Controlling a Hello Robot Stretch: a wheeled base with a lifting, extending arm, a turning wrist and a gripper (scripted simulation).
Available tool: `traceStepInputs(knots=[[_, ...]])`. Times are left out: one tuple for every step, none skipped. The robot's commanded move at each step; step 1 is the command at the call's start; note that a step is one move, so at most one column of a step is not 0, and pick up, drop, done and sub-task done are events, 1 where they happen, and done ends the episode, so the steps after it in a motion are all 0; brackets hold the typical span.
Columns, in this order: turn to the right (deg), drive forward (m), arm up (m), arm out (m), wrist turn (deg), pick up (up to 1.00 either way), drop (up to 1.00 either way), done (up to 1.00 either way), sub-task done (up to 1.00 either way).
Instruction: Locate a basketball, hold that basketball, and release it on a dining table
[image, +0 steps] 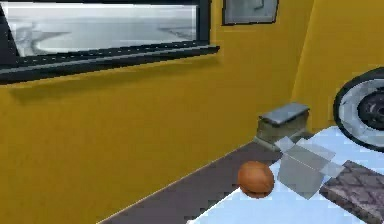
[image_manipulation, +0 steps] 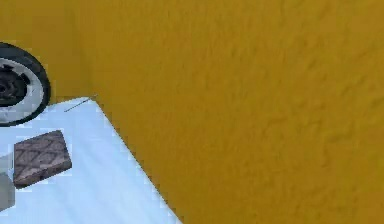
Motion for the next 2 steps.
traceStepInputs(knots=[[-45.0, 0.00, 0.00, 0.00, 0.0, 0.00, 0.00, 0.00, 0.00], [-21.0, 0.00, 0.00, 0.00, 0.0, 0.00, 0.00, 0.00, 0.00]])
